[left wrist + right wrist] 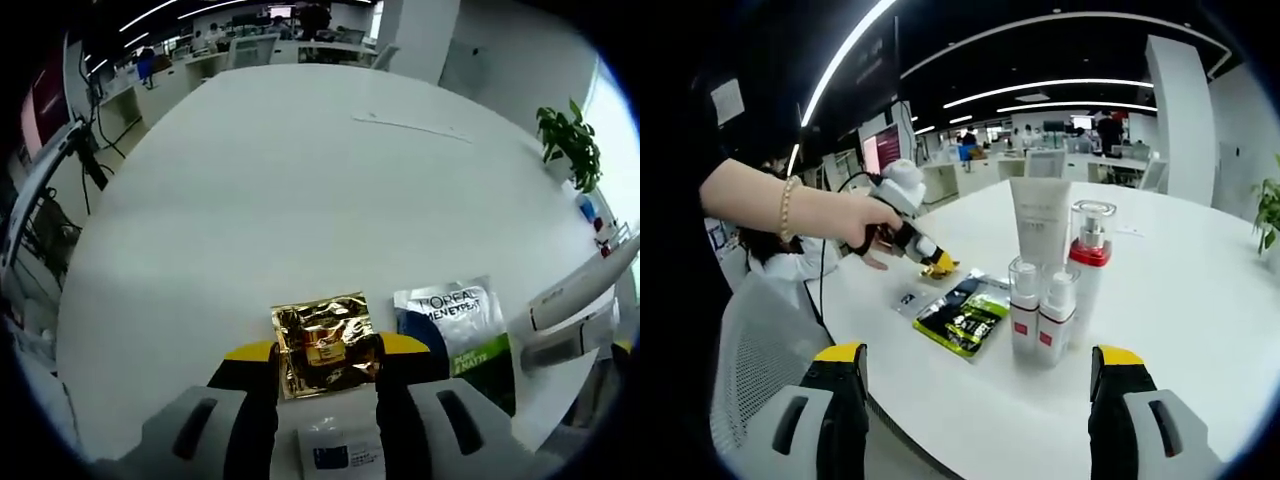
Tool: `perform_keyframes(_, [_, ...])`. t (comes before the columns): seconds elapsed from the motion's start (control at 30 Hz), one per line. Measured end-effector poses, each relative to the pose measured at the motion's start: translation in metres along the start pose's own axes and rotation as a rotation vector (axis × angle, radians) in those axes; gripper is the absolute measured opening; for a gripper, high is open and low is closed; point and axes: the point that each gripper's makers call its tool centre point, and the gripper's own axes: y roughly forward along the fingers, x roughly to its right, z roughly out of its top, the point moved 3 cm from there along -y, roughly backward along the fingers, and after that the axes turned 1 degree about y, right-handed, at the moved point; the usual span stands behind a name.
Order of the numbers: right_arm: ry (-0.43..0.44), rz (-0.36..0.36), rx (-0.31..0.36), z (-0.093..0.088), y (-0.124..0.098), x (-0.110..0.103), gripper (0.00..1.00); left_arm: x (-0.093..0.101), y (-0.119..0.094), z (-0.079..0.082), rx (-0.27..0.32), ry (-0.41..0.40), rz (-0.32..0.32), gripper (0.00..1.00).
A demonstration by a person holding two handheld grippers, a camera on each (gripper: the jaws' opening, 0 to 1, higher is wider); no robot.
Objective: Arrange the skincare products in the storage area until every visible bottle or jar stands upright without overlapping.
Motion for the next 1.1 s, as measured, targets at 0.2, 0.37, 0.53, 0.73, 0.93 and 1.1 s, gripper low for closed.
perform_keyframes(0.2, [0.003, 0.001, 0.0, 0.0, 0.0, 0.0, 0.97, 0.008, 0.001, -0.004, -0.012, 0.02, 0.002, 0.33])
perform_keyframes(0.37, [0.007, 0.0, 0.002, 0.001, -0.001, 0.0, 0.97, 0.01, 0.005, -0.006, -0.018, 0.024, -0.002, 0.33])
perform_keyframes(0.53, [0.01, 0.0, 0.001, 0.0, -0.001, 0.0, 0.97, 0.01, 0.008, -0.008, -0.021, 0.038, -0.001, 0.34])
perform_keyframes(0.73, [0.011, 0.003, -0.002, 0.0, -0.001, -0.001, 0.97, 0.012, 0.007, -0.011, -0.018, 0.042, 0.001, 0.35])
perform_keyframes(0.93, [0.011, 0.002, -0.003, 0.0, -0.001, -0.001, 0.97, 0.013, 0.006, -0.012, -0.021, 0.041, 0.0, 0.36])
perform_keyframes(1.1, [0.01, 0.001, -0.003, 0.0, -0.001, -0.001, 0.97, 0.013, 0.008, -0.011, -0.025, 0.044, -0.002, 0.36])
